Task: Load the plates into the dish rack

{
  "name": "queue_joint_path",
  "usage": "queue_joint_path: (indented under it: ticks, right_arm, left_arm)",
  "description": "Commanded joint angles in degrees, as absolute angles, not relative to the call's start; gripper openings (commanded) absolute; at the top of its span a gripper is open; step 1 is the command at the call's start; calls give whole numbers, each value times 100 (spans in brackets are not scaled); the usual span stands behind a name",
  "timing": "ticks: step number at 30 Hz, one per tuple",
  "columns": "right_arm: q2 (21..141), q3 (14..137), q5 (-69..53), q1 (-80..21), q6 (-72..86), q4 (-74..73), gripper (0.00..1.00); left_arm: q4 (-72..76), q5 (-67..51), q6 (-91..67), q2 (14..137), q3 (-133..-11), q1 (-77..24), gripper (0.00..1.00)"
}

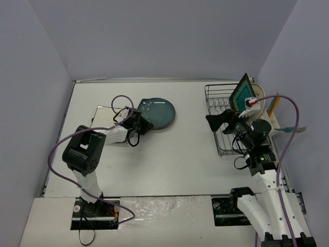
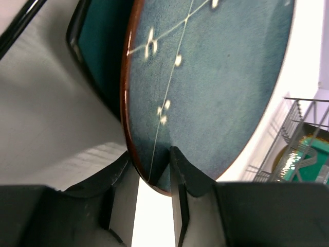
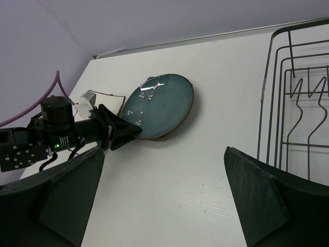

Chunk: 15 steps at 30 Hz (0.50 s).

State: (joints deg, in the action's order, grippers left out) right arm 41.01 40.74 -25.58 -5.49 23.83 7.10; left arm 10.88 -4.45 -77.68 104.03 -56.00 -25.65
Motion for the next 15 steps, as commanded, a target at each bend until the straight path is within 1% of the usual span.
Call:
queue_joint_path:
  ticks: [1,5,15]
  right_arm:
    - [4033,4114,-2690,-607,2372,1043,100]
    - [4025,4140,-2708,-624,2356,1002,100]
    - [4116,4239,-2821,-653,2396,984,100]
  left_arm:
    - [1279,-377,-7754,10073,-5596,-2602,15]
    - [1195,-341,-7804,9865,-5552,-2602,9]
    - [971,-133,-7701,9102,-5446,-2602,0]
